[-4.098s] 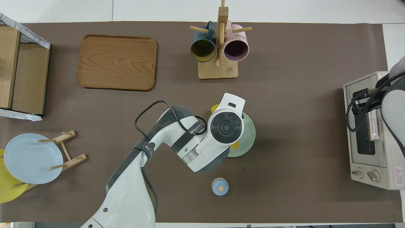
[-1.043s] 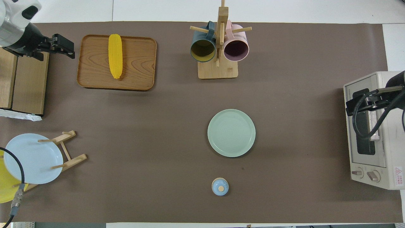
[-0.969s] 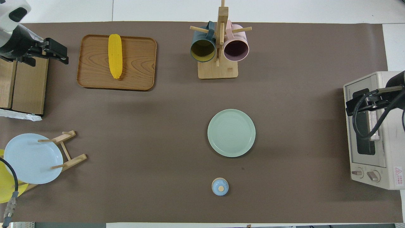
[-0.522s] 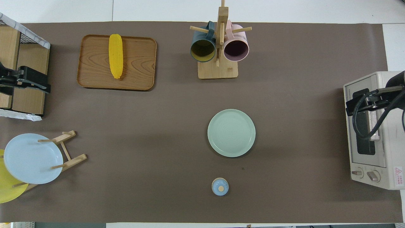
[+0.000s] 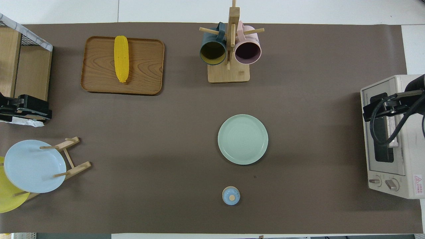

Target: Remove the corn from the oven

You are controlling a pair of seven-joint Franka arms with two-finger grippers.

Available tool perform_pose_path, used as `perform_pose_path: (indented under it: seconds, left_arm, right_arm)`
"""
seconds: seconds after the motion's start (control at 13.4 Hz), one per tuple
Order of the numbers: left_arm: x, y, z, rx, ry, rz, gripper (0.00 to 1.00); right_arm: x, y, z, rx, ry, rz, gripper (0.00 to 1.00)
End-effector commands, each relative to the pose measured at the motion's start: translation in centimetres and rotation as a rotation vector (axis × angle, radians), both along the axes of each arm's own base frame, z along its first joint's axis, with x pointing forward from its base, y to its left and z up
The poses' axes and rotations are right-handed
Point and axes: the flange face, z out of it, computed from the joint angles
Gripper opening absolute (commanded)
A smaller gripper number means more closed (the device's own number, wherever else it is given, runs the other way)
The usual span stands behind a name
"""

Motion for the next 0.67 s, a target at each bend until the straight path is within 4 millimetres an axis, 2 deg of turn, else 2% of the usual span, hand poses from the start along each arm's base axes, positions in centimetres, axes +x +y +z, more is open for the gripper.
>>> perform_pose_path:
  seconds: [0.0, 0.15, 0.6]
  left_arm:
    - [0.1, 0.4, -0.3, -0.004, -0.035, 0.014, 1.0]
    - [1.2, 0.4, -1.4, -0.005, -0.04, 0.014, 1.0]
    - [2.0, 0.6, -1.9, -0.007, -0.074, 0.011, 1.0]
  right_arm:
    - [-0.6, -0.1, 0.1, 0.024, 0.01, -0.016, 1.0]
    - [-0.6, 0.0, 0.1, 0.024, 0.01, -0.014, 1.0]
    - [-0.6, 0.0, 0.1, 0.024, 0.01, -0.014, 1.0]
